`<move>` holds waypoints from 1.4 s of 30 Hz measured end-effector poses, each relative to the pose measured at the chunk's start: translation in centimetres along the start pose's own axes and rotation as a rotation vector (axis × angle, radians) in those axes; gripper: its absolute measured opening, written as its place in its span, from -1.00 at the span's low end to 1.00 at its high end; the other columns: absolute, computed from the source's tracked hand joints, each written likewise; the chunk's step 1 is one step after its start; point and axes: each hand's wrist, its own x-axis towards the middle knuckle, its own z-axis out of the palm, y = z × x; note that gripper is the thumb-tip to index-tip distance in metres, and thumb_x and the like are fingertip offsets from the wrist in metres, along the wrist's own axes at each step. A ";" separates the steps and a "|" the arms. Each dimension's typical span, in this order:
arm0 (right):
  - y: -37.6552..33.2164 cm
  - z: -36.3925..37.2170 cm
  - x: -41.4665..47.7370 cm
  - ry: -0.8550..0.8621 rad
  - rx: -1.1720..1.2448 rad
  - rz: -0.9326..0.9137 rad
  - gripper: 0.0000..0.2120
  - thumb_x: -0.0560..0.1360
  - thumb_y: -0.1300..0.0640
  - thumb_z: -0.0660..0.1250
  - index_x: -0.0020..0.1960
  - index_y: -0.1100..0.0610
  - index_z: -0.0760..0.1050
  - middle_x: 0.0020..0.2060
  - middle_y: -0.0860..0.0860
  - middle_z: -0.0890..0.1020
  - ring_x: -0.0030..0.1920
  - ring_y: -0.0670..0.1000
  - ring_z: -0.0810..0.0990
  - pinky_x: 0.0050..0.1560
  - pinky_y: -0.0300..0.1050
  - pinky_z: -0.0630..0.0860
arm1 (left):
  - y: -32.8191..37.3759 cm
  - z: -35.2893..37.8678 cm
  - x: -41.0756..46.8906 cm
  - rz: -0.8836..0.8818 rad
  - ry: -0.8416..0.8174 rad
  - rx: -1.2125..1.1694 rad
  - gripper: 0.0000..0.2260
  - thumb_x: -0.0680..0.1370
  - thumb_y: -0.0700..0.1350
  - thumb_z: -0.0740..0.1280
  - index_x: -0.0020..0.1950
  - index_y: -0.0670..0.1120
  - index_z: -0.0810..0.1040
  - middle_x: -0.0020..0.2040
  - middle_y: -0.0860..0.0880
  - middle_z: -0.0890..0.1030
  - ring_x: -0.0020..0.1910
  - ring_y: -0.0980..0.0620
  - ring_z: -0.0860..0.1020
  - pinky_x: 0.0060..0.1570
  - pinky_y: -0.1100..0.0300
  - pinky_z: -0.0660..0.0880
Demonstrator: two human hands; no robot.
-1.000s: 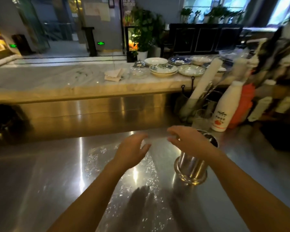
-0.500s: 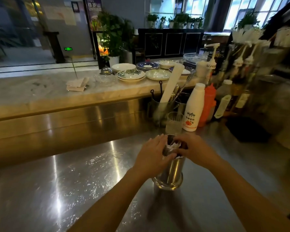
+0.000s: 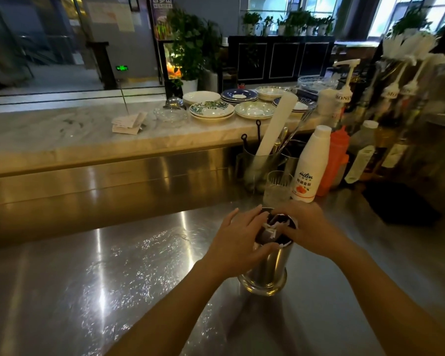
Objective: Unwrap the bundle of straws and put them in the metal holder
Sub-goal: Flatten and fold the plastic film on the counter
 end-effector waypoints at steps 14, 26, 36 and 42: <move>0.2 0.8 -0.7 -0.161 0.028 0.052 -0.80 0.50 0.05 0.24 0.11 0.01 0.51 -0.02 0.00 0.64 -0.04 -0.07 0.57 0.07 -0.02 0.53 | 0.5 0.8 -0.5 0.039 -0.057 0.023 -0.43 0.51 0.13 0.23 0.46 -0.01 0.17 0.47 -0.05 0.29 0.47 0.02 0.15 0.44 0.09 -0.17; -6.8 2.8 1.4 0.086 0.015 -0.141 -0.64 0.51 0.04 0.24 0.27 0.16 0.43 0.20 0.12 0.55 0.15 0.09 0.52 0.10 -0.15 0.38 | -5.6 -4.4 -6.4 -0.239 0.147 0.092 -0.49 0.49 0.20 0.23 0.37 -0.01 0.33 0.38 -0.01 0.41 0.36 0.02 0.32 0.35 0.12 0.13; -10.5 14.1 2.0 -0.255 0.158 -0.105 -0.66 0.51 0.00 0.24 0.25 0.08 0.43 0.22 0.03 0.51 0.15 0.03 0.50 0.16 -0.06 0.43 | -11.6 -6.3 -18.0 -0.636 0.120 0.122 -0.53 0.49 0.15 0.27 0.34 -0.02 0.38 0.36 -0.04 0.45 0.34 -0.02 0.37 0.33 0.09 0.20; -9.5 17.7 1.9 -0.377 0.139 0.088 -0.66 0.52 0.03 0.22 0.27 0.09 0.39 0.30 0.05 0.44 0.23 0.08 0.45 0.24 0.00 0.40 | -13.4 -5.8 -24.2 -0.846 0.130 0.095 -0.56 0.48 0.09 0.33 0.30 -0.07 0.44 0.33 -0.07 0.49 0.31 -0.06 0.42 0.33 0.06 0.24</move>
